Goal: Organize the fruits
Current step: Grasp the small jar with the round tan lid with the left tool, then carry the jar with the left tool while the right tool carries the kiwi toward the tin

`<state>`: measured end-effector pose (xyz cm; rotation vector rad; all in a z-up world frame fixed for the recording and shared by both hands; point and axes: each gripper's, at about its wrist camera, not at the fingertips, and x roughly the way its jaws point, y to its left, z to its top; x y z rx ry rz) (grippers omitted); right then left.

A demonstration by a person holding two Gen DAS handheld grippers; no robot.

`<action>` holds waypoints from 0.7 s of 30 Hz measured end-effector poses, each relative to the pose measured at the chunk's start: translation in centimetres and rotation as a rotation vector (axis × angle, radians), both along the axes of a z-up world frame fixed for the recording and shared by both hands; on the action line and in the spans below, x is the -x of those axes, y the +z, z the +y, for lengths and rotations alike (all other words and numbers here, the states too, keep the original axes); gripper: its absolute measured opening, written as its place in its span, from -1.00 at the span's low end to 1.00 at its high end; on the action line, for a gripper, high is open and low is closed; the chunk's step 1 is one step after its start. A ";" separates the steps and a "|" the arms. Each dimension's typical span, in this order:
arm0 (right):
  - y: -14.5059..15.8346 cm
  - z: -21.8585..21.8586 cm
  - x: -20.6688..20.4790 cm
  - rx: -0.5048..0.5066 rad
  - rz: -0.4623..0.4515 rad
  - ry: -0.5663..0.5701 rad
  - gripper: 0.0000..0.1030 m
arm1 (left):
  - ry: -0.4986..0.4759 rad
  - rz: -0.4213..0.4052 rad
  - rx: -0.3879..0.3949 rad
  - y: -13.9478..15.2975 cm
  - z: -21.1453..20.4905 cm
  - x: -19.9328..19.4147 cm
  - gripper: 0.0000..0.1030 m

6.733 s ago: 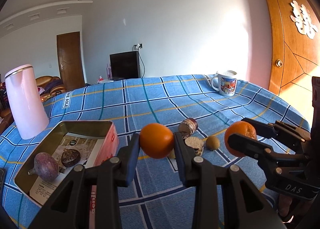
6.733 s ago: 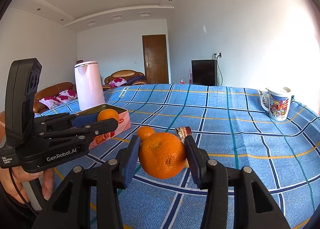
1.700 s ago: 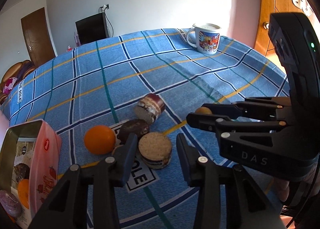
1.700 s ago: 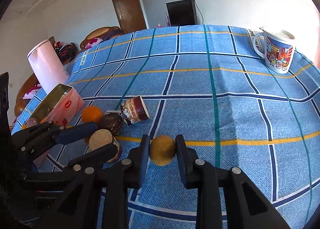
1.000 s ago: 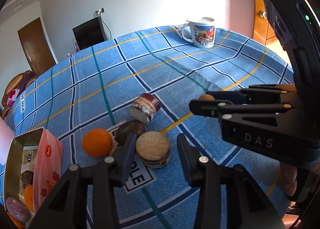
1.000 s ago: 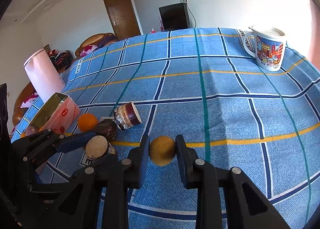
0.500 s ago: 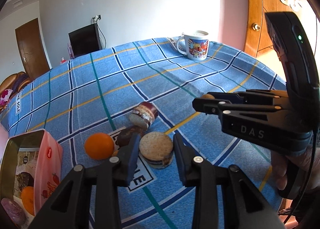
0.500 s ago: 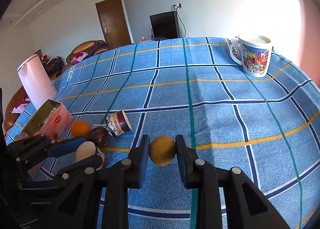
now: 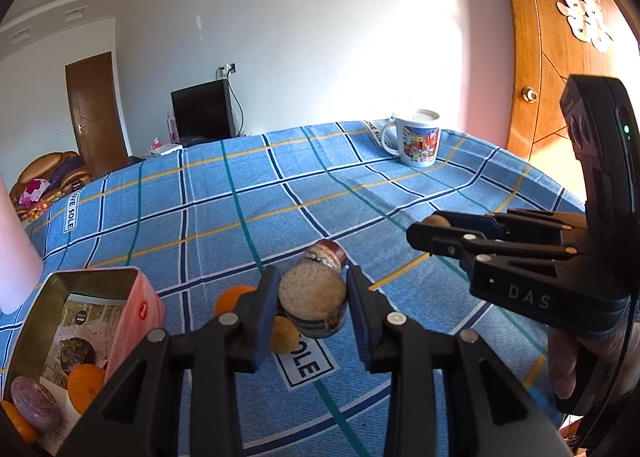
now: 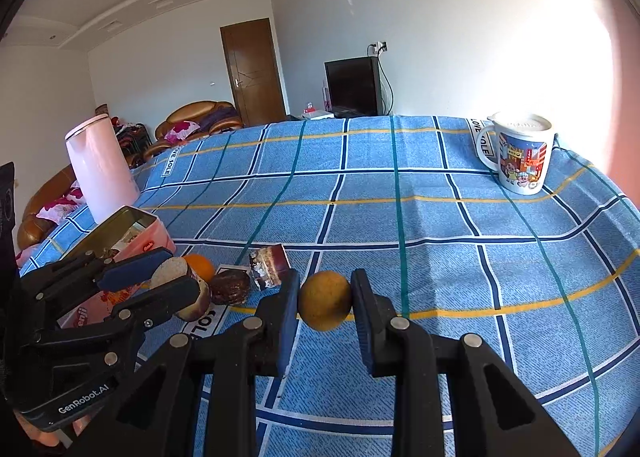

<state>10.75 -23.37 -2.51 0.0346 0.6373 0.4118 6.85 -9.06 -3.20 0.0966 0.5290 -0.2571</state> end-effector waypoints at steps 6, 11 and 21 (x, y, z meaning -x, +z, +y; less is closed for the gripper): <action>0.7 0.6 1.3 0.012 -0.080 0.031 -0.46 | 0.025 -0.072 0.041 0.7 1.1 1.2 -0.31; 1.2 1.0 2.2 0.024 -0.134 0.034 -0.46 | 0.037 -0.098 0.060 0.9 1.6 1.6 -0.31; 1.8 1.2 3.4 0.020 -0.203 0.046 -0.46 | 0.065 -0.158 0.064 1.3 1.9 2.6 -0.31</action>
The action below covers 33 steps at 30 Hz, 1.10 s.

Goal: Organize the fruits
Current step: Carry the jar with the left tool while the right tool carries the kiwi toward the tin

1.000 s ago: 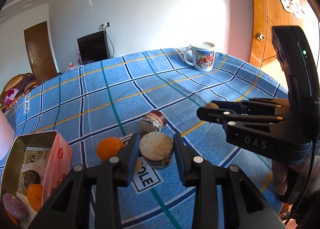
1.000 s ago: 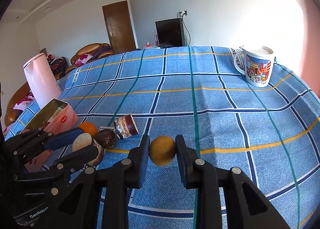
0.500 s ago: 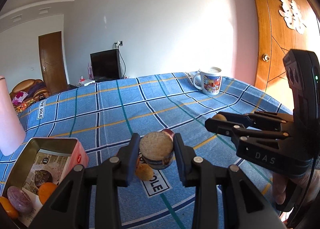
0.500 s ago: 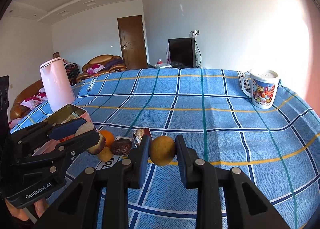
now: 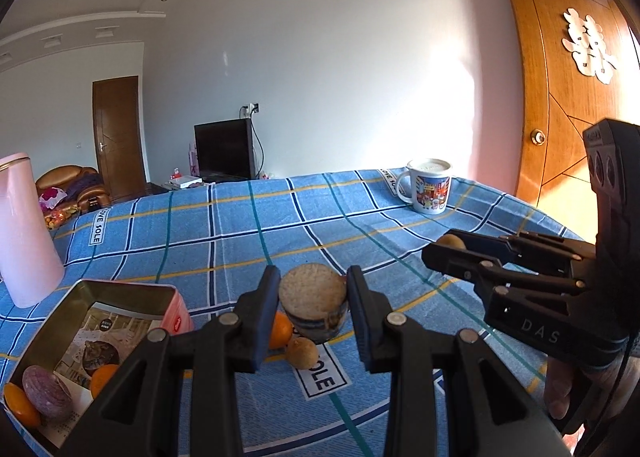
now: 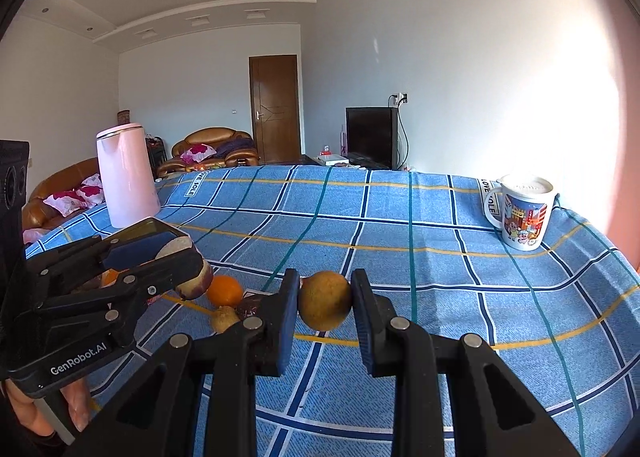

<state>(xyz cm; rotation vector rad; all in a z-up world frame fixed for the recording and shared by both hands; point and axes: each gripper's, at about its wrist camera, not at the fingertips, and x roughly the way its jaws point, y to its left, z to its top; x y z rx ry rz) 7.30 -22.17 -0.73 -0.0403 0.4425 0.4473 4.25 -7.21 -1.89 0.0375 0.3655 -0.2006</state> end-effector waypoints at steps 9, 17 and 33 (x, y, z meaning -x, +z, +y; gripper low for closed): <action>0.4 0.1 1.0 -0.006 -0.058 -0.003 -0.46 | 0.021 -0.032 -0.001 0.2 0.2 0.7 -0.31; 0.8 1.3 1.6 -0.007 -0.087 0.025 -0.46 | 0.052 -0.025 -0.006 0.2 1.6 1.0 -0.31; 3.7 11.1 1.4 -0.058 -0.015 0.324 -0.46 | 0.256 0.037 0.061 0.9 11.5 2.6 -0.31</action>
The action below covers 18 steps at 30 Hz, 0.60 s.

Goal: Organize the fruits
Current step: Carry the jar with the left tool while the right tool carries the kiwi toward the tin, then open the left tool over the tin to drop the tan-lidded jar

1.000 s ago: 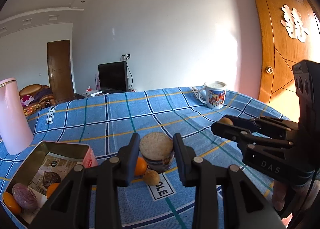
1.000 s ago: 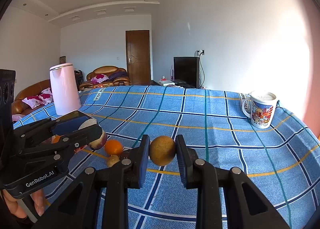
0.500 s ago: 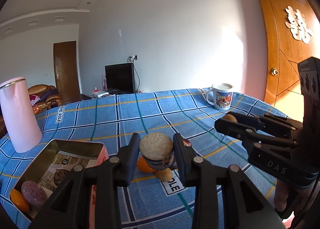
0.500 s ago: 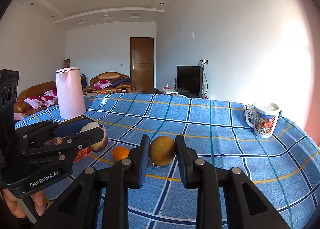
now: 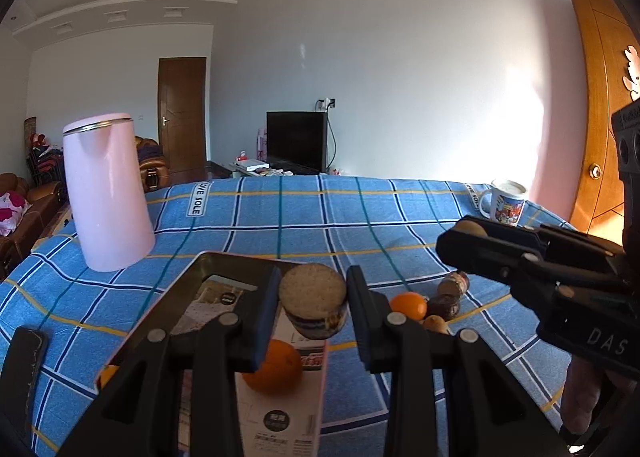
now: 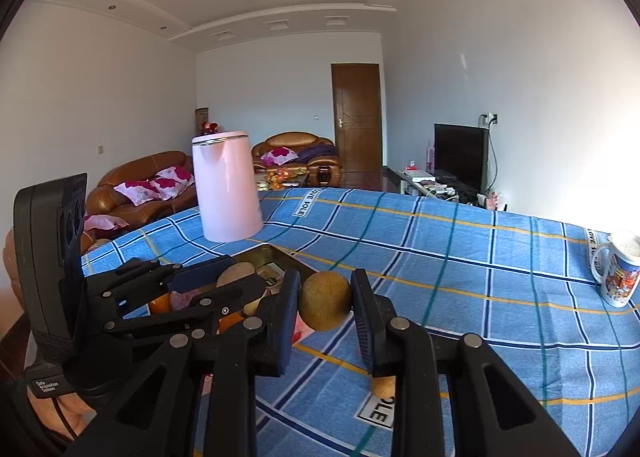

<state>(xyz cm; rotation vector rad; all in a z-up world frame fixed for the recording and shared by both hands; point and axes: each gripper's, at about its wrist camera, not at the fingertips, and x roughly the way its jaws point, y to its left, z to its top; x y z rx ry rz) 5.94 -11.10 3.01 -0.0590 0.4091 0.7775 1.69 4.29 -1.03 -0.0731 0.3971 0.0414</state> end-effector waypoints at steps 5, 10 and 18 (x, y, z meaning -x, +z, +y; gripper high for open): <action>-0.7 4.2 0.2 0.027 0.038 0.107 -0.45 | 0.074 0.044 0.028 -0.6 3.6 0.5 -0.31; -2.5 8.2 0.5 0.078 0.080 0.180 -0.45 | 0.118 0.093 0.056 -2.0 6.0 0.7 -0.31; -5.3 11.3 0.6 0.155 0.159 0.245 -0.44 | 0.114 0.096 0.090 -2.1 7.0 1.4 -0.31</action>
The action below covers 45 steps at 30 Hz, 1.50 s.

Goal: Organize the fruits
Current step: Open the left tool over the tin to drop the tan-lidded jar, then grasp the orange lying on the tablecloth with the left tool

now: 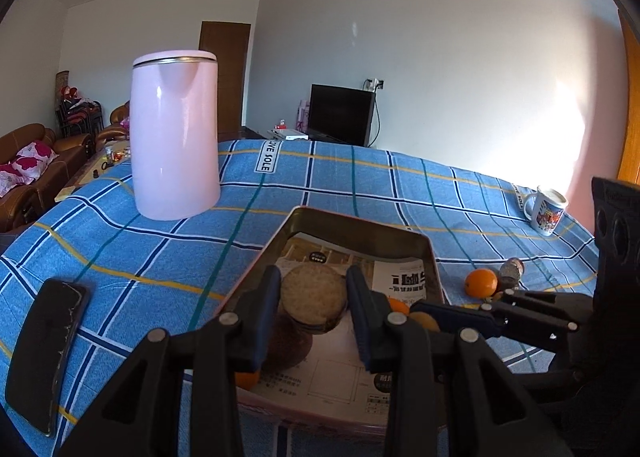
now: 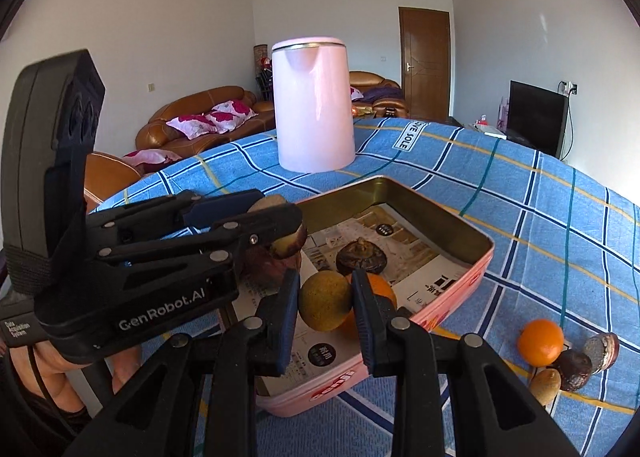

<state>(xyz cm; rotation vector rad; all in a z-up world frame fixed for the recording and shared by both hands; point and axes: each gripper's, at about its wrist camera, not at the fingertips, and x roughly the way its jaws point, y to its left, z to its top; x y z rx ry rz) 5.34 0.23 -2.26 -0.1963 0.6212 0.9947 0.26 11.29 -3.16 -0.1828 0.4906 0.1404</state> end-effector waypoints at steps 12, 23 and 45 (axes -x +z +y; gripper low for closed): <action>1.0 -5.2 -0.1 0.017 -0.050 -0.077 0.03 | -0.046 -0.054 -0.047 1.9 -3.8 0.1 0.44; -0.6 -14.5 -5.3 0.117 -0.035 -0.371 0.03 | -0.191 -0.006 -0.092 1.5 -10.1 -3.9 0.44; -1.8 -11.8 -5.3 0.249 -0.063 -0.306 -0.48 | -0.230 0.050 -0.122 1.6 -11.6 -6.3 0.44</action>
